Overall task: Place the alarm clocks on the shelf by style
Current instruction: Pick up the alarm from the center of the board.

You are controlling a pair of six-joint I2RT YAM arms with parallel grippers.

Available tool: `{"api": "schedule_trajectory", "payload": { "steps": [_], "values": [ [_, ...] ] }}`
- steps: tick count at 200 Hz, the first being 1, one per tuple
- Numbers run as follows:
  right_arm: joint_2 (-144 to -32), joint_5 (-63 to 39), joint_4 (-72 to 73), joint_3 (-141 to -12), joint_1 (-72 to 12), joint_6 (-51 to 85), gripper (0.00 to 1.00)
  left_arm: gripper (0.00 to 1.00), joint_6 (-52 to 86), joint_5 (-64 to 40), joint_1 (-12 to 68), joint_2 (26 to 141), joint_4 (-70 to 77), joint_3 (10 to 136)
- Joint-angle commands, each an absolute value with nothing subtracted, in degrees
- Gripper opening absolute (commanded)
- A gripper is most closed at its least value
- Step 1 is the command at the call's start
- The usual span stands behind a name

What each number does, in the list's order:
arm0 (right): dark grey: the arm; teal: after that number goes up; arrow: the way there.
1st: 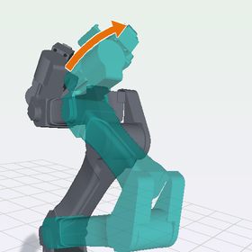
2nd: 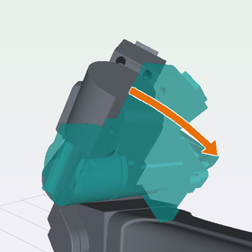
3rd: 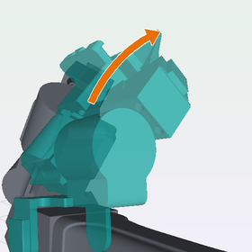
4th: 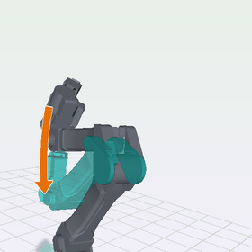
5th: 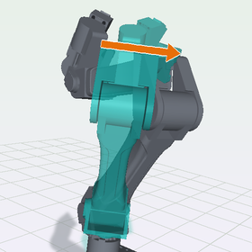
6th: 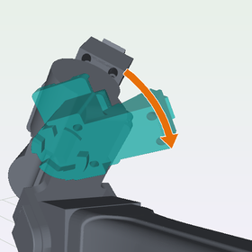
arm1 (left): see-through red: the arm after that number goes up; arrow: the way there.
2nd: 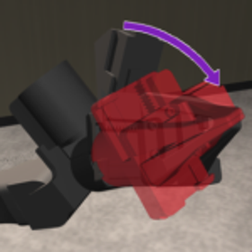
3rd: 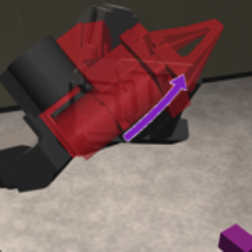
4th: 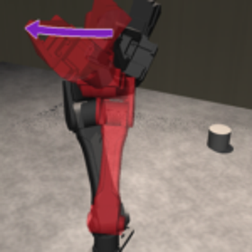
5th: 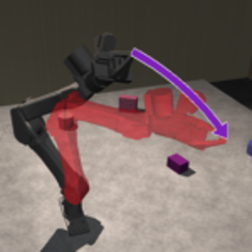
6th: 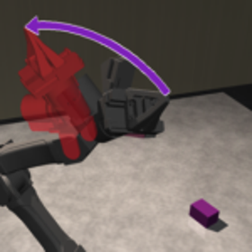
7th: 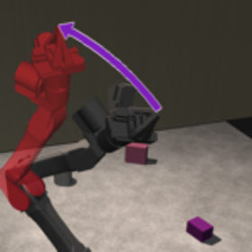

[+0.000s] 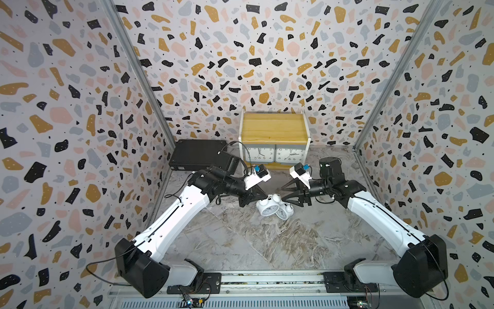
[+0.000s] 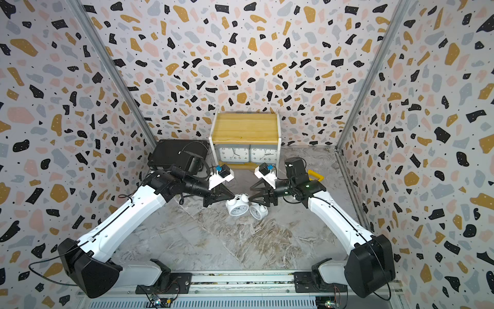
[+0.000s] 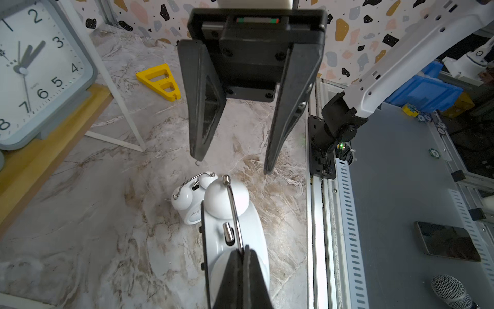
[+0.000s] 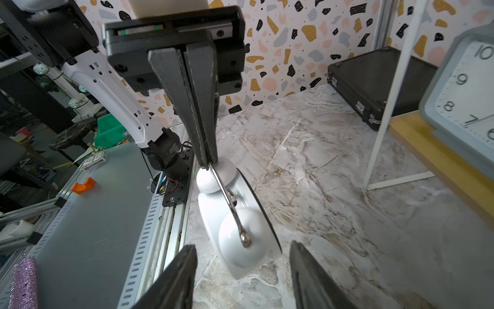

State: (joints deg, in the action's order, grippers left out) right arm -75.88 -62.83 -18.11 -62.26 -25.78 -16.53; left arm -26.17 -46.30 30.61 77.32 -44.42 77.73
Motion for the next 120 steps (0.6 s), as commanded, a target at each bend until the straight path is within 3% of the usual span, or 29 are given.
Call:
{"api": "schedule_trajectory", "payload": {
  "steps": [1,63,120],
  "values": [
    [-76.17,-64.50,-21.57,-65.21,-27.26,-19.51,0.54,0.00,-27.31,-50.00,30.77,78.16,-43.65,80.21],
    [-77.50,-64.25,-21.53,-65.93,-29.37,-20.04,0.25,0.00,-26.91,-49.66,30.81,79.10,-43.32,80.47],
    [-78.79,-62.84,-20.52,-66.13,-30.17,-19.30,0.15,0.00,-26.10,-49.90,30.78,79.45,-42.63,80.07]
  ]
}}
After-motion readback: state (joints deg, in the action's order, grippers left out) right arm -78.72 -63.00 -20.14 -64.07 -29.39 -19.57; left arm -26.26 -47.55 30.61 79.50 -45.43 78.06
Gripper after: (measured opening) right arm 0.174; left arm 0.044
